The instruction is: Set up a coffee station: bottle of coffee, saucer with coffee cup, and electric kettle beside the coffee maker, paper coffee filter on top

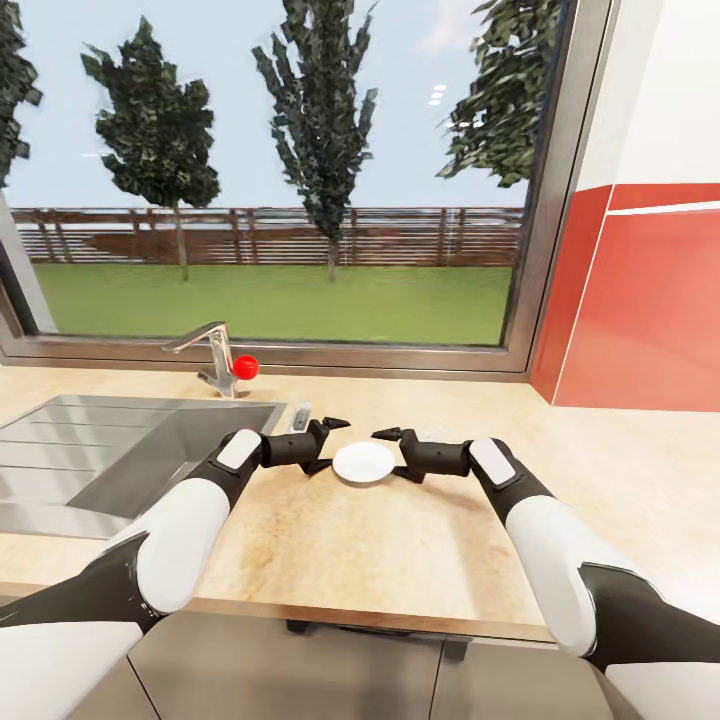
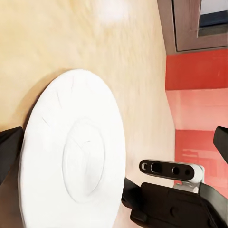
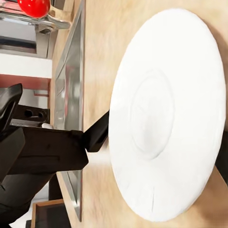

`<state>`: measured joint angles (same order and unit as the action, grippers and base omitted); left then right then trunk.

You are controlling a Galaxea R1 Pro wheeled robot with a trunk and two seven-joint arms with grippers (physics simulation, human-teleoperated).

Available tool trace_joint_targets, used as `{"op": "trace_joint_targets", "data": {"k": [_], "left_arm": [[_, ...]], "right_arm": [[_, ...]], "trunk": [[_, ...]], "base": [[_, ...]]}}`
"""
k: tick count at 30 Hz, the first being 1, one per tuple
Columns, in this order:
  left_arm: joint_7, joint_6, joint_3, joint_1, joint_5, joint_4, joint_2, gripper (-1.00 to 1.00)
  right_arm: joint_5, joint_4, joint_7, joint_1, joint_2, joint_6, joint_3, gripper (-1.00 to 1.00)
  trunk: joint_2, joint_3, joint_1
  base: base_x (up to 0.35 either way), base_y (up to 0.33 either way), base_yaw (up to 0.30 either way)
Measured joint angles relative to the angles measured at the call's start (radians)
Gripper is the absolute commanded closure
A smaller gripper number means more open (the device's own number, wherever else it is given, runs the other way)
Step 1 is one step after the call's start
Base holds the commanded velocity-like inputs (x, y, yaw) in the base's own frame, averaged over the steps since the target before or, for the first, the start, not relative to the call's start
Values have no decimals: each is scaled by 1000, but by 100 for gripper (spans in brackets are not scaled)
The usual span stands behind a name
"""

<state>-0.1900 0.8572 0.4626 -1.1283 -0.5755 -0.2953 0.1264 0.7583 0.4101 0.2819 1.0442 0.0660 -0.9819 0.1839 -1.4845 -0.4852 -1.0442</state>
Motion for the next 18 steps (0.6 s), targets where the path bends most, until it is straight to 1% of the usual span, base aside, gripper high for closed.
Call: {"op": "trace_joint_targets", "data": {"k": [6, 10, 18], "left_arm": [[0, 0, 0, 0, 1, 0, 3, -100], [0, 0, -1, 0, 2, 0, 10, -100], [1, 0, -1, 0, 2, 0, 12, -100]], "right_arm": [[0, 1, 1, 0, 3, 0, -1, -100], [-1, 4, 2, 0, 15, 0, -2, -100], [-4, 4, 4, 0, 26, -1, -2, -100]], "trunk": [[0, 0, 0], [0, 0, 0], [0, 0, 0]], "base": [[0, 0, 0], [0, 0, 0], [0, 0, 0]]}}
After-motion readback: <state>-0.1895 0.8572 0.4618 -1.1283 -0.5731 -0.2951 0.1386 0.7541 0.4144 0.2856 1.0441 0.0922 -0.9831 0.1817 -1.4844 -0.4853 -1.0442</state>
